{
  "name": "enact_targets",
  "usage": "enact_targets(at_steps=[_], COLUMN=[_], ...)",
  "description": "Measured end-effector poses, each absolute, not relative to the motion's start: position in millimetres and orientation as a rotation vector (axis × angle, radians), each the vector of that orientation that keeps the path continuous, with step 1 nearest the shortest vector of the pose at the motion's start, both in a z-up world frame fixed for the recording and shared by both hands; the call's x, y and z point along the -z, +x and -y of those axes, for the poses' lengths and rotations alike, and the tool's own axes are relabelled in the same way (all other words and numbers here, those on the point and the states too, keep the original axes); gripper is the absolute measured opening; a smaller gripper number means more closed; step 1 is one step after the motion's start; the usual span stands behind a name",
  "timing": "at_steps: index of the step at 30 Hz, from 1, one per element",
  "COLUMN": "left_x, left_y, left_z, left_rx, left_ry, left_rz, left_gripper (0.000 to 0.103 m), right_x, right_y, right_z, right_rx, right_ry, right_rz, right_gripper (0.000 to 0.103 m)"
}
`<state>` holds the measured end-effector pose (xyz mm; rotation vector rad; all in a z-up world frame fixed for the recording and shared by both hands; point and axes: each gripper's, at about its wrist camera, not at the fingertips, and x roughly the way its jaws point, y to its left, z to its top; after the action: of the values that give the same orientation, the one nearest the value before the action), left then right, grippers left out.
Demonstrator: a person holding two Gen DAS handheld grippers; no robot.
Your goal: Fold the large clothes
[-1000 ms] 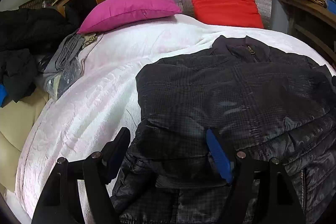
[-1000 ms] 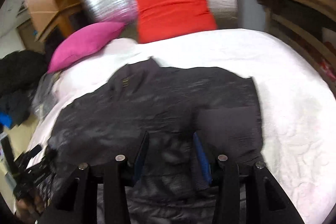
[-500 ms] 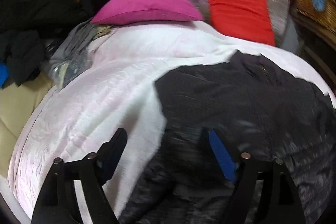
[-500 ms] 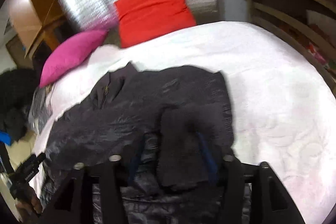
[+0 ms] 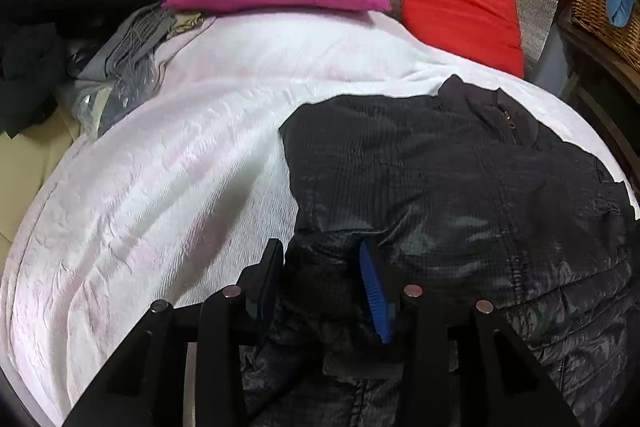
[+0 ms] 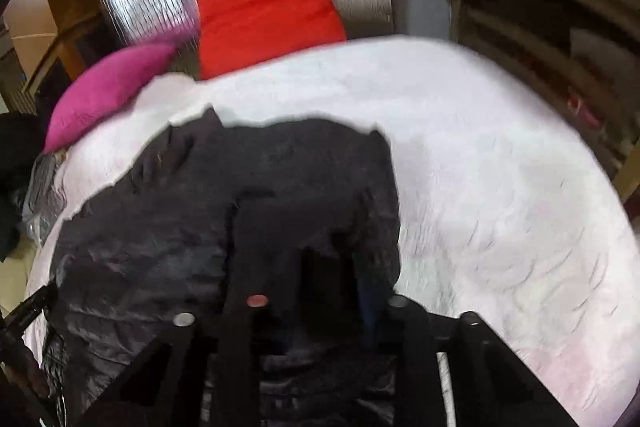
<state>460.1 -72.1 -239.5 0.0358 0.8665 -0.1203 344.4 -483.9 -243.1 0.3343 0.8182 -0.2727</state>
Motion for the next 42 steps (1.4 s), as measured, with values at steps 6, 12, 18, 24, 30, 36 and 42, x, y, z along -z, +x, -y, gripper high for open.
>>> enact_targets(at_steps=[6,12,18,24,30,36,42], left_x=[250,237,220,238,248,237,228], left_y=[464,457,437,442,443,429,419], left_z=[80,75,88,100,104,110,121], left_rx=[0.081,0.074,0.16,0.154,0.141,0.171,0.208], left_ry=[0.115,0.094,0.146,0.212,0.242,0.252,0.269], left_rz=[-0.904,-0.878,-0.798,-0.84,-0.853,-0.802,-0.751], left_gripper=[0.078,0.078,0.084,0.085,0.085,0.085,0.085], right_x=[270,242,217,230,261,231,233], right_y=[354,340,332,343,358,346,356], right_z=[496,497,467,427,414,403,360], right_rx=[0.304,0.31,0.19,0.145,0.2,0.122,-0.007], right_ry=[0.372,0.417,0.341,0.253,0.139,0.191,0.136], right_rz=[-0.911,-0.834,-0.761,-0.784,-0.912,-0.81,-0.807], right_gripper=[0.018,0.019,0.071,0.088,0.075,0.075,0.06])
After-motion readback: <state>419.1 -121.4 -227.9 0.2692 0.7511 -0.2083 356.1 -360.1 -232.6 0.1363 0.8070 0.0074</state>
